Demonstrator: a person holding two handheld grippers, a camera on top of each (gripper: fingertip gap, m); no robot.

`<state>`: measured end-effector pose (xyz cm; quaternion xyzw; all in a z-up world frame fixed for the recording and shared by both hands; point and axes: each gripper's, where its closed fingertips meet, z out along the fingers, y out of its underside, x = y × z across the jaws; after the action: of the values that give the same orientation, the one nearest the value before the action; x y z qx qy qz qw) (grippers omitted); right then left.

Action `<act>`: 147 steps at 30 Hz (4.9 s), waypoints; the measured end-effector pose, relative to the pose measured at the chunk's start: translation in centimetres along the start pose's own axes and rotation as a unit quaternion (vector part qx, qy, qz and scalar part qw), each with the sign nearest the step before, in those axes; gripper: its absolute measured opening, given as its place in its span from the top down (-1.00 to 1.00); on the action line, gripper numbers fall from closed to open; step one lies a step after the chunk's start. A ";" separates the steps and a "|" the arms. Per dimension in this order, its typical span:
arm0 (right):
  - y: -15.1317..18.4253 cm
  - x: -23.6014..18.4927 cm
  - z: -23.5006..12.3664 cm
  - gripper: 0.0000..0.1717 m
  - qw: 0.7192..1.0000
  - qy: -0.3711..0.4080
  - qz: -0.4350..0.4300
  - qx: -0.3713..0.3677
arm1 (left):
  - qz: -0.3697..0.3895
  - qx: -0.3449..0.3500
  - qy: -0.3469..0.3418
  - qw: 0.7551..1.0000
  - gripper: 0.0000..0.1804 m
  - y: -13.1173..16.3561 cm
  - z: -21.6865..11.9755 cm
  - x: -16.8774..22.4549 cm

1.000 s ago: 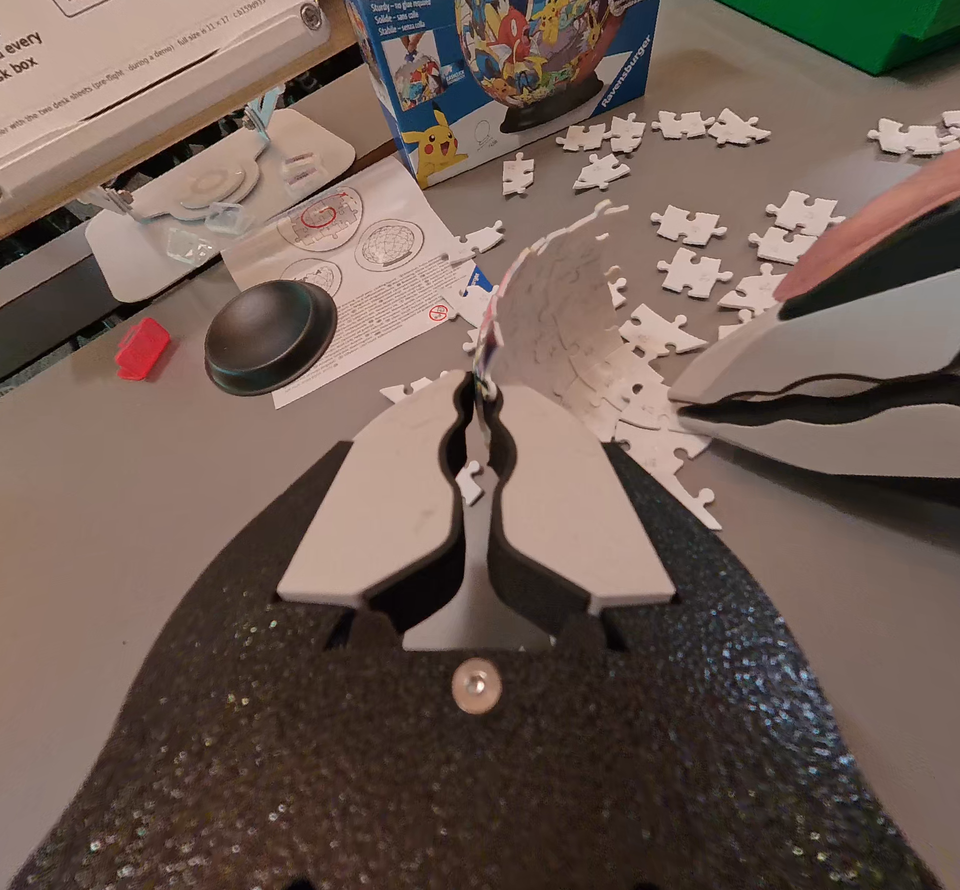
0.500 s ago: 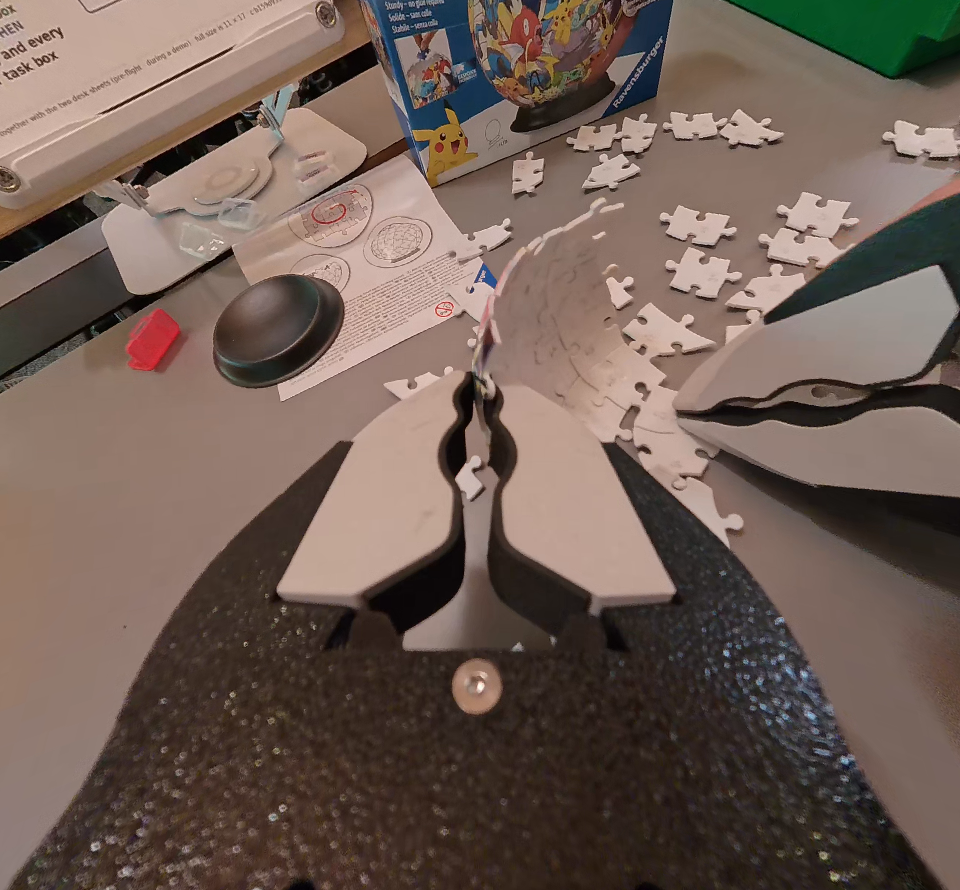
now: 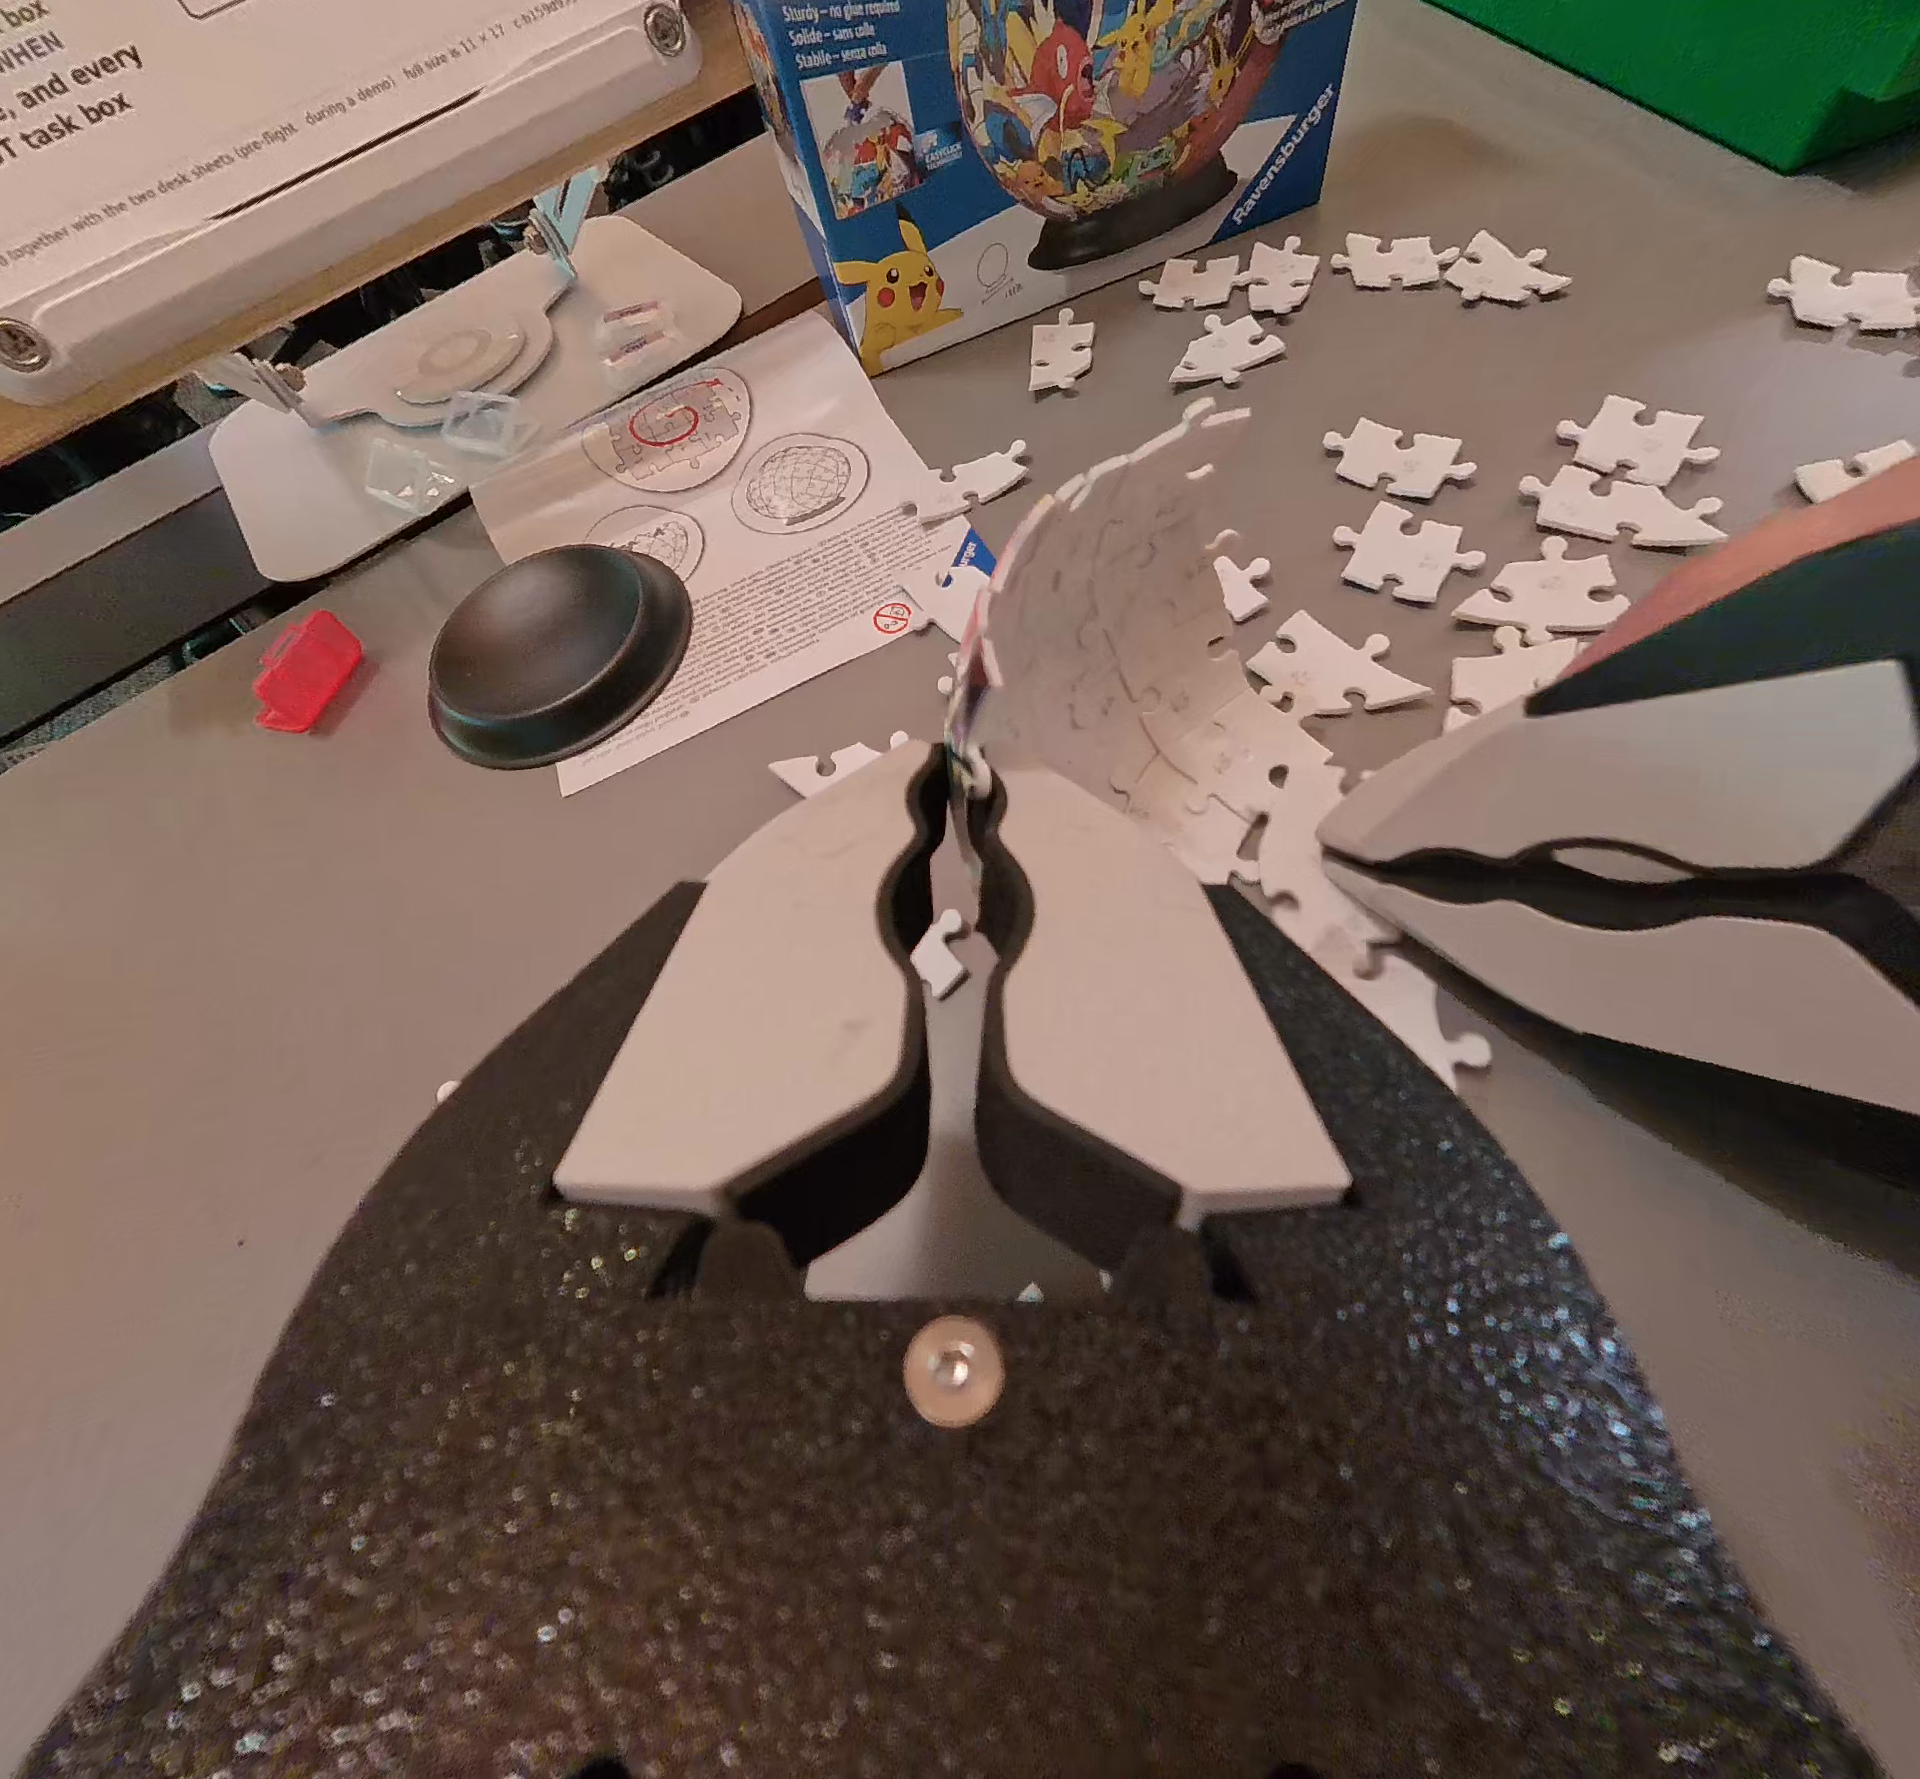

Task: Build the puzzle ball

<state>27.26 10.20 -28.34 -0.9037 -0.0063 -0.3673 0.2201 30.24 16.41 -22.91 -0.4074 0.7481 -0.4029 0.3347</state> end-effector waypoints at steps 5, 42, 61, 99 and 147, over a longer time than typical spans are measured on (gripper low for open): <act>0.2 0.2 0.0 1.00 0.999 0.011 0.031 -0.012 | 0.000 0.012 -0.007 1.000 0.98 -0.3 -0.3 0.1; 0.2 0.3 -0.3 1.00 0.990 -0.027 0.140 0.008 | -0.107 0.012 -0.046 0.993 0.98 1.7 -2.0 0.5; -1.7 7.2 -0.3 0.56 0.931 -0.095 0.303 0.180 | -0.096 0.026 -0.048 0.994 0.98 1.3 -2.2 0.8; -2.7 7.6 -1.1 0.95 0.929 -0.011 0.076 0.362 | 0.120 -0.143 0.058 0.981 0.84 3.9 0.3 10.7; -1.2 9.0 -1.1 0.94 0.932 0.092 0.059 0.345 | -0.038 -0.181 -0.056 0.981 0.75 4.3 0.9 6.2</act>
<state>32.91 9.53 -21.18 -0.7332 -0.0595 -0.4102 0.5391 26.77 12.10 -28.20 -0.5115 0.7728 -0.2493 0.2813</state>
